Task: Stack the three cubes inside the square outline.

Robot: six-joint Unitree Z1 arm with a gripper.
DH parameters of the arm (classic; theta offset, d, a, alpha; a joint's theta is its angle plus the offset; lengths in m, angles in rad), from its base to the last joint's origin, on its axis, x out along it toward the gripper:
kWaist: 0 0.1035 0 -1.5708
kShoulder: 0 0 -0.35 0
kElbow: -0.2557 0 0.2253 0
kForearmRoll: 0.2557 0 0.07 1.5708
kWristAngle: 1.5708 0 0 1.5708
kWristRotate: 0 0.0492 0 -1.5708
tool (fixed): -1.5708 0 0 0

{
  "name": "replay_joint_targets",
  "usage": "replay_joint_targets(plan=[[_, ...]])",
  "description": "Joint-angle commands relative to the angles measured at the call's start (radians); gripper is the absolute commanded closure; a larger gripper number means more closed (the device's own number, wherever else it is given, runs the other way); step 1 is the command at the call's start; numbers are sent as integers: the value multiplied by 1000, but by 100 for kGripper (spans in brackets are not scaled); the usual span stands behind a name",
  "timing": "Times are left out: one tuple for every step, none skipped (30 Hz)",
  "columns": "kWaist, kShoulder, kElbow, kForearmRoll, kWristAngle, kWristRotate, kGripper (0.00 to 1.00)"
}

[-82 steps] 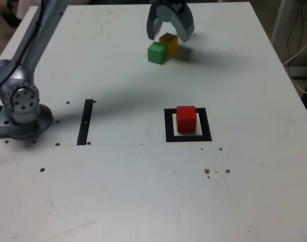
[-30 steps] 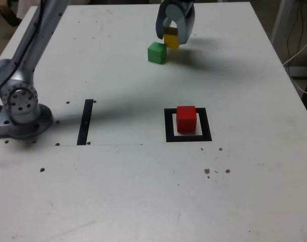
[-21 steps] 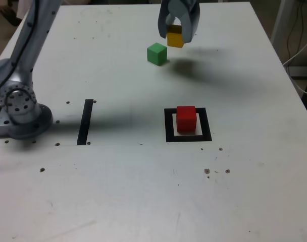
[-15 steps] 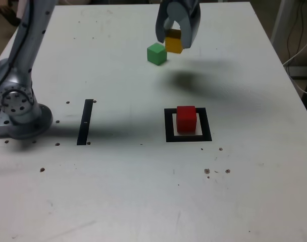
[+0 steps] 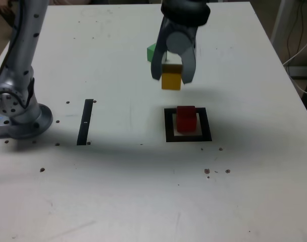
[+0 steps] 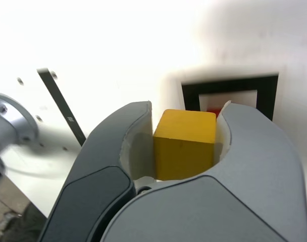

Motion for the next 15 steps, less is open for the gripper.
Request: replay_joint_targets(plan=[[-22,-8,7,-4,-8,-31,63],[-34,-7,11,-6,-11,-46,63],[-46,-7,13,-8,-14,-61,63],[-61,-6,15,-10,-17,-80,63],[-69,-5,16,-12,-19,-89,63],[-83,-2,15,-16,-23,-105,63],[-94,1,14,-18,-27,-117,63],[-103,4,13,-21,-29,-128,63],[-111,8,12,-25,-33,-137,63],[-117,12,10,-28,-36,-144,63],[-123,18,8,-32,-38,-150,63],[-126,23,7,-35,-40,-155,63],[-129,28,7,-39,-42,-158,63],[-131,33,6,-43,-43,-160,63],[-132,38,5,-46,-44,-162,63]])
